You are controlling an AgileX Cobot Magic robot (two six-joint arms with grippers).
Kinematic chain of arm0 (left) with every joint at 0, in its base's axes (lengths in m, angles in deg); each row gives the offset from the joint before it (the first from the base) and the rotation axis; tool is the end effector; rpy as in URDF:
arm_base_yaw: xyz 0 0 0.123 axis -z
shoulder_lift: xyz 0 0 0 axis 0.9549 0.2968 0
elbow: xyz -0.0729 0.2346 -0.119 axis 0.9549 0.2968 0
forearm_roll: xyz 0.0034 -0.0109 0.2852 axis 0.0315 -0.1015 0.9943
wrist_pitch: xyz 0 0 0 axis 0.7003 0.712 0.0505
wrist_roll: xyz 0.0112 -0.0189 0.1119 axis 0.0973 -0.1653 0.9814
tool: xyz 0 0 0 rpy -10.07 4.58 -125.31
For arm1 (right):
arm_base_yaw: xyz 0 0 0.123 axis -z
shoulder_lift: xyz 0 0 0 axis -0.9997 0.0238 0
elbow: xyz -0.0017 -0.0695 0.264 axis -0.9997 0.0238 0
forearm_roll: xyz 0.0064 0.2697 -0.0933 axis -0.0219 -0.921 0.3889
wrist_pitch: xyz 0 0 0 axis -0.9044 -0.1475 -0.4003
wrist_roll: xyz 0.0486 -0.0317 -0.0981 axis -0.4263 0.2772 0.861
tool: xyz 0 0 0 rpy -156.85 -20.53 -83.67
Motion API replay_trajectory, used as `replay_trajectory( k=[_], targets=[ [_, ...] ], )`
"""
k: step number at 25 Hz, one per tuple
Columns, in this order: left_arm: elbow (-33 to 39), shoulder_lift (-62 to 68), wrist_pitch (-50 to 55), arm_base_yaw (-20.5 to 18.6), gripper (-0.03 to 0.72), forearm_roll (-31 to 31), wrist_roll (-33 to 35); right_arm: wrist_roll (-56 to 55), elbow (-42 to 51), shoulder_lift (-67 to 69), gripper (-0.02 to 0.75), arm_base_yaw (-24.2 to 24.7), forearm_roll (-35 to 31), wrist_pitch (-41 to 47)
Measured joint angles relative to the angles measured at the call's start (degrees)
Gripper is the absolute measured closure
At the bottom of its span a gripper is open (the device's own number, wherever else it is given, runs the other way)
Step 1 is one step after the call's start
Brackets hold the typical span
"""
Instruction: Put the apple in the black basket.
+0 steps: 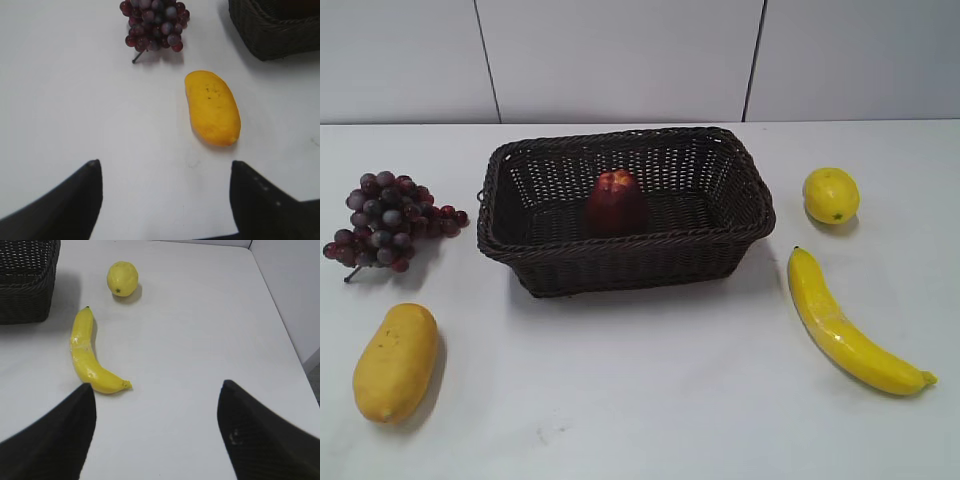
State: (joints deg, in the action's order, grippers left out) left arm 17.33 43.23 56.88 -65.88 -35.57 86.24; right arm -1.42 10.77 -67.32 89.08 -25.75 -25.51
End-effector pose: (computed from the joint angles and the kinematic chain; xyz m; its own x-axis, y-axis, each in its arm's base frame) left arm 0.0798 -0.0223 0.2639 -0.6118 0.1121 -0.7830 0.2286 0.9727 -0.0395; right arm 0.0588 -0.0004 0.2847 -0.4334 -0.0685 -0.8986 -0.0234 0.9976 -0.0647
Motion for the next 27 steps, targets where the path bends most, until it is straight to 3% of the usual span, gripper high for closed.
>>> replay_trajectory(
  k=[15,27],
  targets=[
    [0.09,-9.52,0.04,-0.32,0.099,-0.23,0.00,0.00,0.00,0.00,0.167,0.00,0.00,-0.02],
    [0.09,-9.52,0.04,-4.60,0.099,-0.32,0.00,0.00,0.00,0.00,0.167,0.00,0.00,-0.02]
  ],
)
